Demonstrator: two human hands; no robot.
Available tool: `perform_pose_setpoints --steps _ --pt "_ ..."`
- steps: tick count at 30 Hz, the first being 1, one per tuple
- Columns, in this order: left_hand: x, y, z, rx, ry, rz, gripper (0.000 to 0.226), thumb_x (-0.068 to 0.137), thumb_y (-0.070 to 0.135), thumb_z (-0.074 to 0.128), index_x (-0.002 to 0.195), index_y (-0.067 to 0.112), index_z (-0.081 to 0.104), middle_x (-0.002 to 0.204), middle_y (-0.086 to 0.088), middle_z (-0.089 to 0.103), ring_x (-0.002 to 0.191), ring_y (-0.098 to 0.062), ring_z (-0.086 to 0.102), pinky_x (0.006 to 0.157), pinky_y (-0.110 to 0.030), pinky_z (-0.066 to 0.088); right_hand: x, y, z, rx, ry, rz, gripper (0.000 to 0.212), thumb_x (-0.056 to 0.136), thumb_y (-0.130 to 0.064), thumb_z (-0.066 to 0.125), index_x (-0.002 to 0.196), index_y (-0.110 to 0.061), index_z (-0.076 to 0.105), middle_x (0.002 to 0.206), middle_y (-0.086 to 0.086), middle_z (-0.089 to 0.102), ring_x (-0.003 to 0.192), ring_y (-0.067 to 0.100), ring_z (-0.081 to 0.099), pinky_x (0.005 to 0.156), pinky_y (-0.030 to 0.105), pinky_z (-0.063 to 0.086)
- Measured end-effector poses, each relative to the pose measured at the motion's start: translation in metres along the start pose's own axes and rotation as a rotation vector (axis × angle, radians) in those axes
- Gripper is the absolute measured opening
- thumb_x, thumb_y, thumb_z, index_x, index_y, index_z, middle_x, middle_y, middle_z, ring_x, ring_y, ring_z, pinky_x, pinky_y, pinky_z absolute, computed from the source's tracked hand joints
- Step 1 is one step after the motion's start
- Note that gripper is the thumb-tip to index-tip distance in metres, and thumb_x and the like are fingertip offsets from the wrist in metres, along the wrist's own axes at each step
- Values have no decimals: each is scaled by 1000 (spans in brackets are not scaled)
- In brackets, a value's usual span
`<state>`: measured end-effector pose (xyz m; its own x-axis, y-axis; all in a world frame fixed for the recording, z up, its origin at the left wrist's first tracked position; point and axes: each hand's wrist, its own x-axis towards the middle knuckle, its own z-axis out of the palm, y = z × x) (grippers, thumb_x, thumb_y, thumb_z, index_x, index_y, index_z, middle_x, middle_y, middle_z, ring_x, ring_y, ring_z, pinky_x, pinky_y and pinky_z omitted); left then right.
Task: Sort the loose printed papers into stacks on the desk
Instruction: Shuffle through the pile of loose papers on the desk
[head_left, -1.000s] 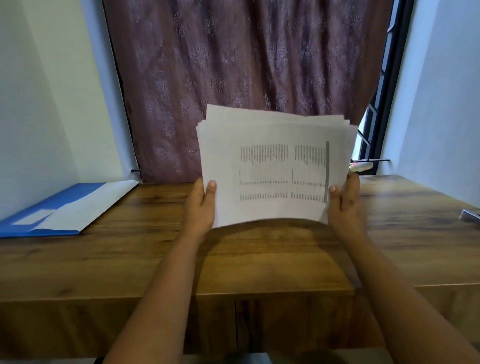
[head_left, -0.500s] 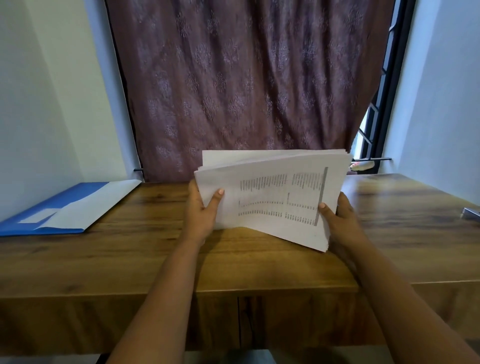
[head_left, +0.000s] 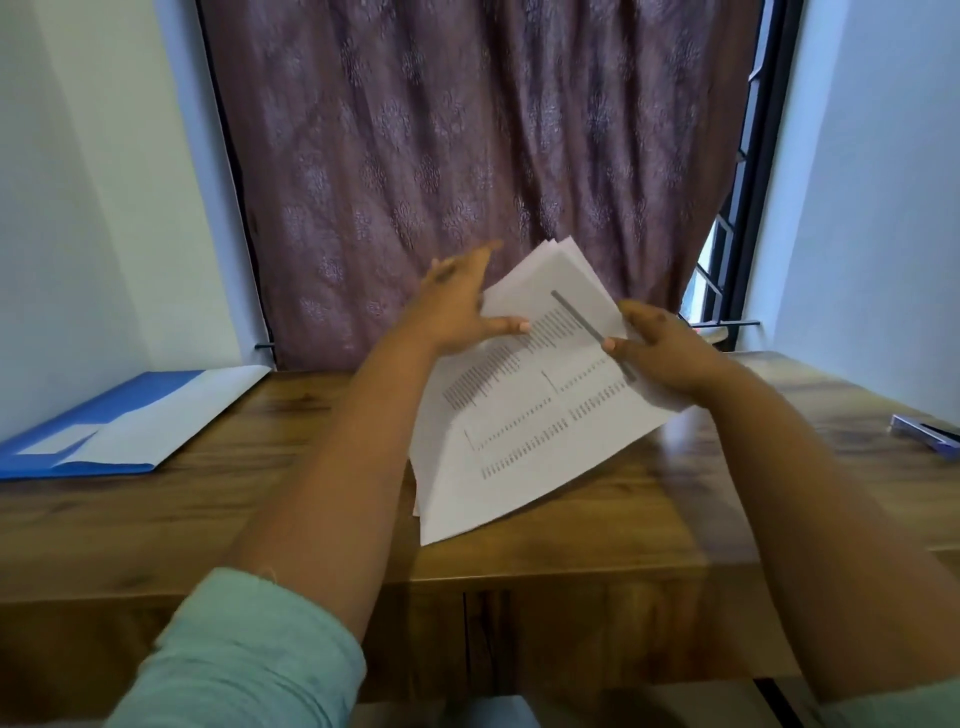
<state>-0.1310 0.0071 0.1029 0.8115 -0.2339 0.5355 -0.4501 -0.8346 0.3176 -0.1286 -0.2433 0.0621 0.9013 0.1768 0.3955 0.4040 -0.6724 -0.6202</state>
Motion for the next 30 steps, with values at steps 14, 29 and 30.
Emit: perform_pose_setpoints --steps 14,29,30 --pt "-29 0 21 -1042 398 -187 30 91 15 69 118 7 59 110 -5 72 97 -22 71 84 -42 59 -25 20 57 575 409 31 43 85 -43 69 122 -30 51 111 -13 63 104 12 63 81 27 53" --pt "-77 -42 112 -746 356 -308 60 92 27 67 140 17 31 126 11 53 108 -3 56 79 -8 45 -15 50 79 579 416 113 25 99 -41 50 117 -25 54 111 -5 62 95 -1 60 74 12 45" --pt "-77 -39 115 -721 345 -311 67 93 25 66 145 15 25 129 11 49 112 -5 52 82 -9 44 -15 53 84 535 383 119 28 100 -36 49 122 -20 55 114 -2 63 99 7 61 77 15 46"
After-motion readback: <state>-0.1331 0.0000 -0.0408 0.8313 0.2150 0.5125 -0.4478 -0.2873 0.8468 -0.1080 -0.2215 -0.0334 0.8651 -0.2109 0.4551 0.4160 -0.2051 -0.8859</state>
